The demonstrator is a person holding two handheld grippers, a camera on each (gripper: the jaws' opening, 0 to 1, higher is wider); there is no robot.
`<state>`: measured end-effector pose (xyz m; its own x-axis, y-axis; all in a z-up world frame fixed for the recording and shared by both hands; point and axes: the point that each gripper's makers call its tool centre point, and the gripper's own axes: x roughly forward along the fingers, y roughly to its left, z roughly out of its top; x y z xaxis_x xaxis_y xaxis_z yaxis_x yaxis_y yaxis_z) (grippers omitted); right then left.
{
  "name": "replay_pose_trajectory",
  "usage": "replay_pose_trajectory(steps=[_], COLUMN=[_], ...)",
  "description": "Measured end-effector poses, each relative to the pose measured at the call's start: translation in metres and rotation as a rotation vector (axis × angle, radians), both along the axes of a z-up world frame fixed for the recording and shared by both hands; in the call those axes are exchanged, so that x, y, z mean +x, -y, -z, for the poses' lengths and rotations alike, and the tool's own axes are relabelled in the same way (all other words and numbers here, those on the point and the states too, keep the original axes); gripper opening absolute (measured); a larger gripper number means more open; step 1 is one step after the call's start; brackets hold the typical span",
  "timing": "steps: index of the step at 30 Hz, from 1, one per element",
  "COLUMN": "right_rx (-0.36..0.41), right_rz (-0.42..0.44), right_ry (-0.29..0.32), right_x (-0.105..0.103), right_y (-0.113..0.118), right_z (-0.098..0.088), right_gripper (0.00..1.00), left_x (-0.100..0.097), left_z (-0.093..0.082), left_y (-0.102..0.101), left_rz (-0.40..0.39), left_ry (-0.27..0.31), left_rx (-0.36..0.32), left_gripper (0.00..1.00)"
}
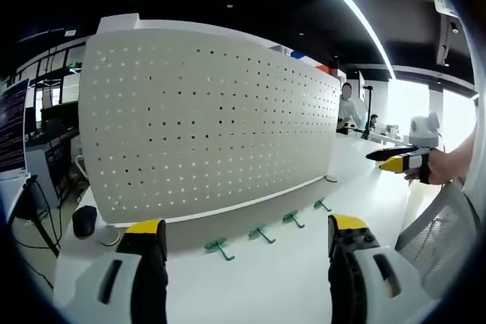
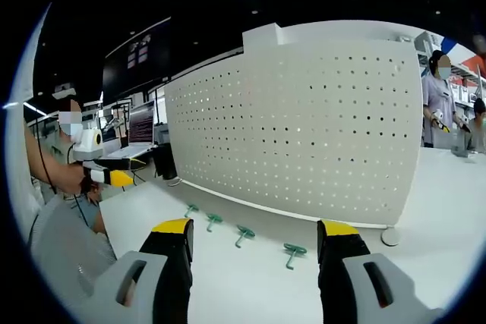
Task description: Insert the hook assembly into the mounting plate slot until the hook locks in place.
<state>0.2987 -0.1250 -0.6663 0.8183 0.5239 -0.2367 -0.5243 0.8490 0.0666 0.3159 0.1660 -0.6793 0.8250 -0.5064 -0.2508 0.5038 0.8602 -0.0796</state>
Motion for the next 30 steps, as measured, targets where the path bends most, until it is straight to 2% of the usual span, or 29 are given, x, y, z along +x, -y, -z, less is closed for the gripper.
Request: replay_pose_trajectory(steps=[12, 22, 27, 30], right_rx=[-0.010, -0.017, -0.011, -0.008], right_rz=[-0.015, -0.027, -0.029, -0.028], right_ry=[-0.011, -0.007, -0.008, -0.010], right_x=[0.000, 0.000, 0.001, 0.002], right_y=[-0.003, -0.005, -0.007, -0.007], right_z=[0.003, 0.002, 0.003, 0.005], right_gripper=[0.63, 0.63, 0.63, 0.63], left_x=[0.012, 0.022, 0.025, 0.028], left_z=[0.013, 0.024, 0.035, 0.041], left_y=[0.001, -0.002, -0.002, -0.004], left_rz=[0.069, 0.140, 0.197, 0.227], left_ry=[-0.035, -0.061, -0.102, -0.122], left_rx=[0.062, 0.140, 0.162, 0.197], left_gripper=[0.89, 0.88, 0.87, 0.86])
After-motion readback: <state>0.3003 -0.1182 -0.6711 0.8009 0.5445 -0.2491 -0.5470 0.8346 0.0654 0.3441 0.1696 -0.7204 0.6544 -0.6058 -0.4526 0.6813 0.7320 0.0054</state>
